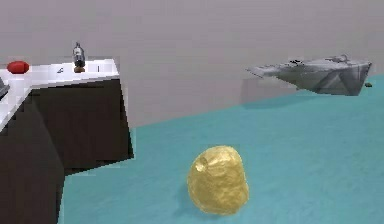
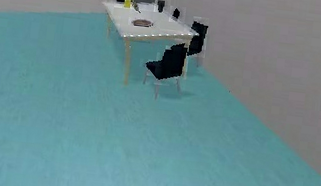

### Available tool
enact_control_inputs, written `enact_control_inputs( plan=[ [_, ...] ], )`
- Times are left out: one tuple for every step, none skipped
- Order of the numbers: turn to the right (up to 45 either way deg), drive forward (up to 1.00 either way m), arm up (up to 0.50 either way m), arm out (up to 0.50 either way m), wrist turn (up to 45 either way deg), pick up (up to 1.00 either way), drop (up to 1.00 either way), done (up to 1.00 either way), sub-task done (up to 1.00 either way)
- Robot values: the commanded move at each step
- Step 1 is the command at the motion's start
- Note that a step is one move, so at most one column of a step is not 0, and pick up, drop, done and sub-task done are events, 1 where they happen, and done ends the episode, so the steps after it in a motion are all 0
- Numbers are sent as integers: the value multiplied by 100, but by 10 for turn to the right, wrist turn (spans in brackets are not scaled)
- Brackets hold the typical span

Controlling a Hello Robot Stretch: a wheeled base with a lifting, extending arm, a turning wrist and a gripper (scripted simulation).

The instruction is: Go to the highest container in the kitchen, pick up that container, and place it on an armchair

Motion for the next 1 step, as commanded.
enact_control_inputs(
  plan=[
    [0,35,0,0,0,0,0,0,0]
  ],
)
